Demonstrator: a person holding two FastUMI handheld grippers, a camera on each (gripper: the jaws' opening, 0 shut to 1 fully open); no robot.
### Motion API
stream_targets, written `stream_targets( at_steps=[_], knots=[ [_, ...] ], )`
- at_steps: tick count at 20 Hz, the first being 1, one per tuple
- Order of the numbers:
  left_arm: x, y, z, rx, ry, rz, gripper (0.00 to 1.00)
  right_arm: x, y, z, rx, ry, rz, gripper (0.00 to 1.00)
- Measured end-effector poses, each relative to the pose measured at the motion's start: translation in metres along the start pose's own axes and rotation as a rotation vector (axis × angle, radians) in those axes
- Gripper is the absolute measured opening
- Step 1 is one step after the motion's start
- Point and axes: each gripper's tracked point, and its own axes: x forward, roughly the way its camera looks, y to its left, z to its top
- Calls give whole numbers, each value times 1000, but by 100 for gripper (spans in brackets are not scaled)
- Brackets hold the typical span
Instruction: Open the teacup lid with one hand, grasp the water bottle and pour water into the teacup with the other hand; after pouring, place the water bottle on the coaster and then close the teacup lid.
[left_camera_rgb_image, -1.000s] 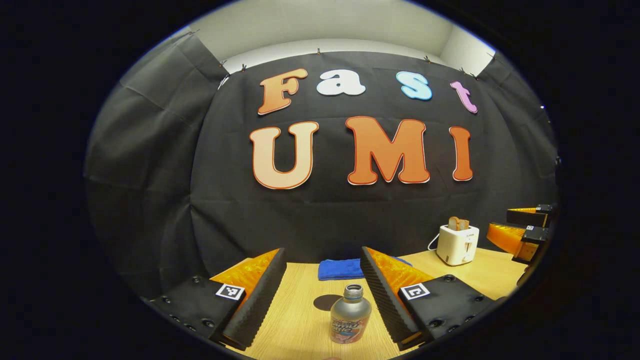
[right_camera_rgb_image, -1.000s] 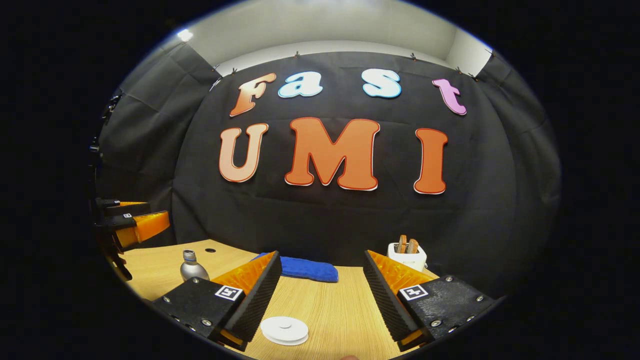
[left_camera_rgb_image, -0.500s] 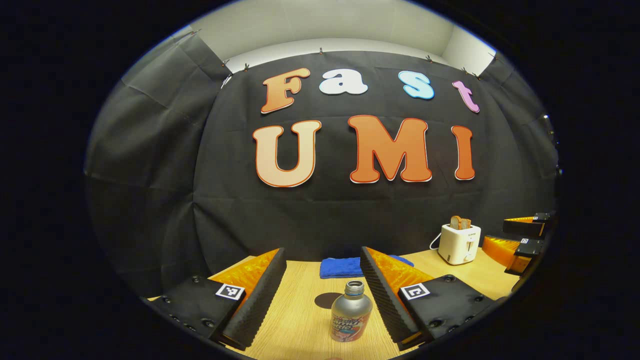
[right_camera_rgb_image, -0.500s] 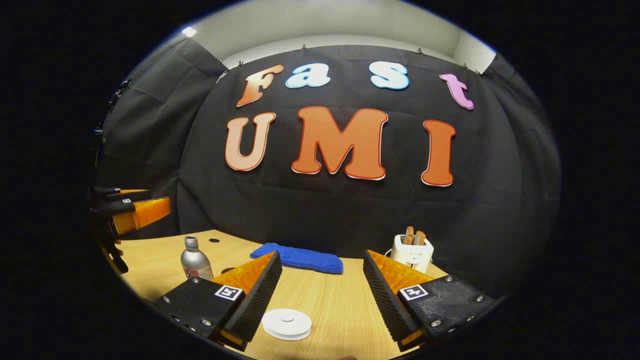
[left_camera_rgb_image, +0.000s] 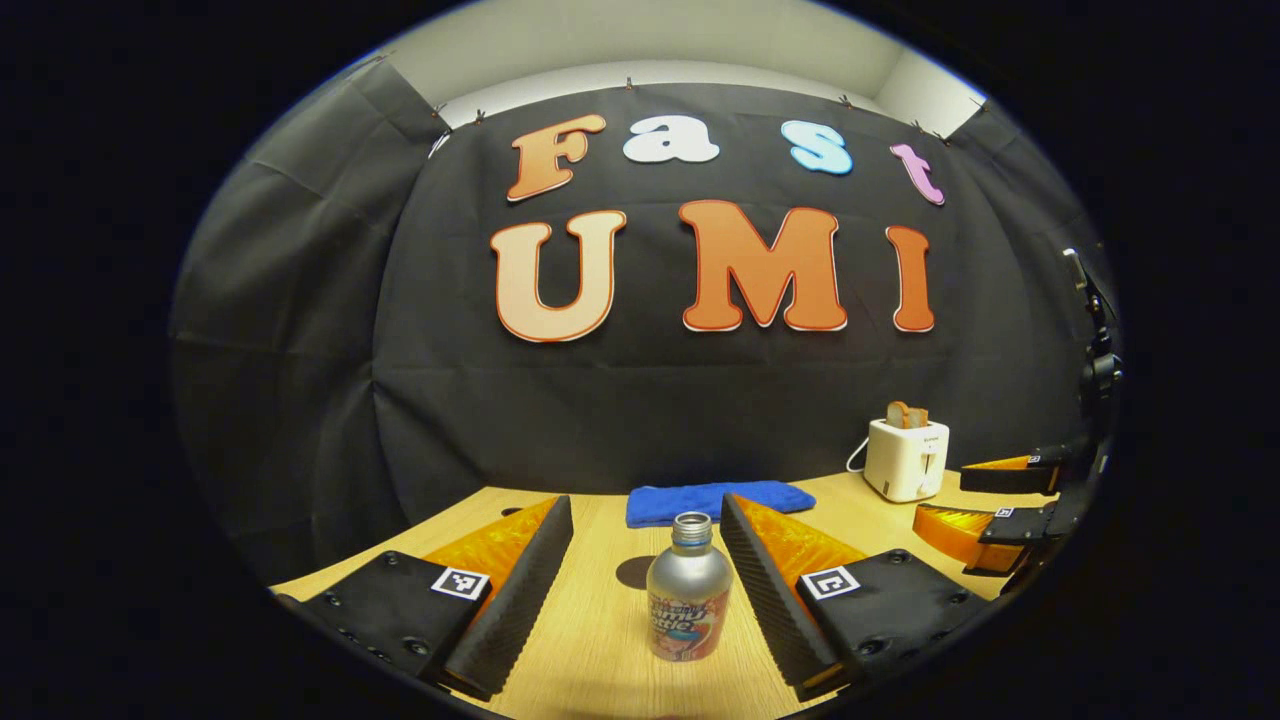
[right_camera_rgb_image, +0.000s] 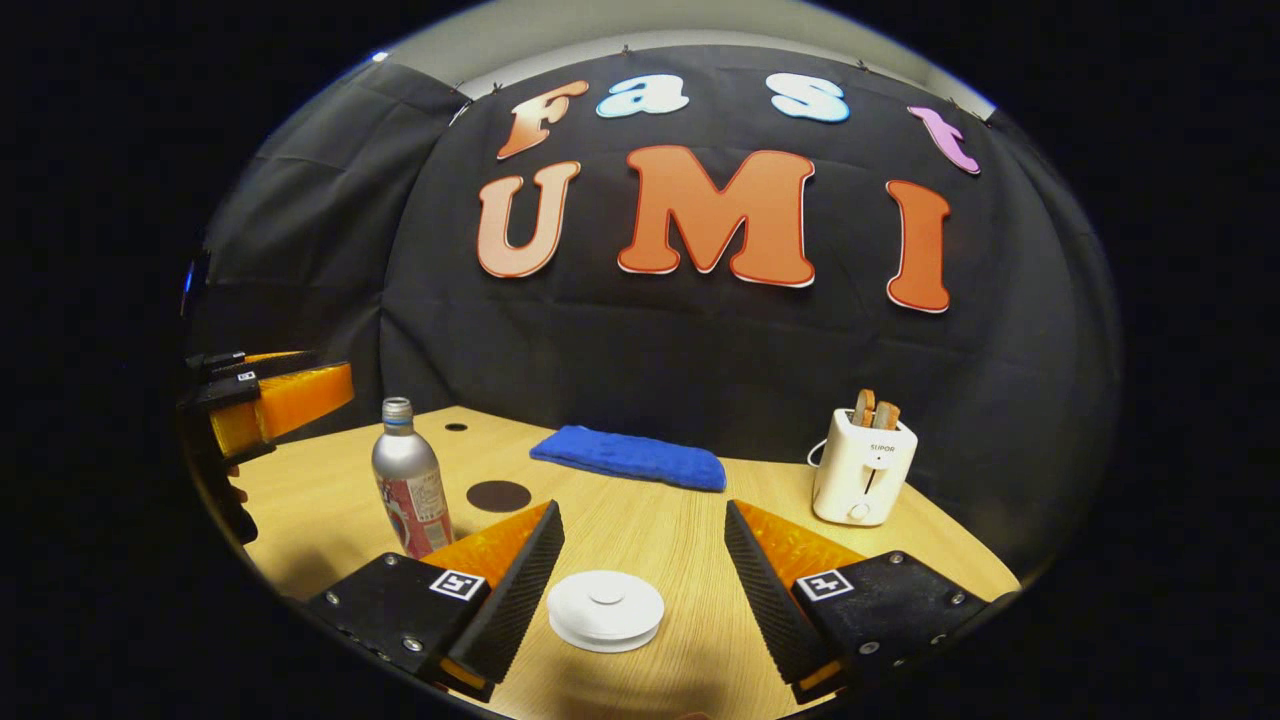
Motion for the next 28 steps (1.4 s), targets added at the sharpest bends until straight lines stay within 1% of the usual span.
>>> stream_targets(
  at_steps=[1,2,3,6,7,9,12,13,14,15,16,17,19,20,21,23,24,25,26,27,28],
  knots=[
    [0,0,-5,7,13,-1,94,3,0,-9,-2,30,-2,97],
    [0,-1,-12,13,22,-4,98,4,2,-15,-3,46,6,97],
    [0,-2,-18,18,35,-8,97,5,5,-19,-7,61,14,97],
    [1,-2,-41,26,77,-8,94,12,9,-35,-18,101,31,94],
    [2,-2,-44,26,88,-9,98,15,10,-39,-19,109,38,94],
    [4,-4,-52,22,104,-15,98,19,15,-46,-20,130,60,90],
    [7,-8,-62,32,122,-30,98,26,20,-60,-15,168,87,78],
    [8,-8,-66,39,131,-33,98,27,21,-62,-15,176,94,76],
    [9,-10,-69,44,136,-36,98,29,22,-64,-16,180,98,72],
    [10,-13,-70,47,137,-42,98,30,24,-66,-18,183,101,70],
    [12,-15,-72,49,136,-48,98,31,25,-66,-21,186,104,65],
    [13,-18,-73,52,138,-55,98,32,25,-71,-24,194,105,63],
    [13,-19,-77,80,140,-59,99,32,26,-72,-29,196,114,55],
    [13,-21,-79,95,141,-62,94,33,27,-71,-30,194,115,51],
    [14,-23,-81,102,144,-66,100,34,28,-72,-29,194,120,51],
    [16,-27,-83,100,149,-83,100,35,30,-73,-12,201,135,46],
    [15,-29,-84,95,152,-90,100,35,30,-73,-9,201,135,41],
    [16,-30,-86,90,156,-93,94,35,29,-71,-8,198,134,38],
    [17,-30,-87,86,160,-95,100,36,29,-71,-2,200,139,33],
    [17,-30,-89,80,166,-92,94,36,29,-72,4,201,142,29],
    [17,-30,-91,72,171,-85,100,36,29,-73,10,202,149,27]
  ],
)
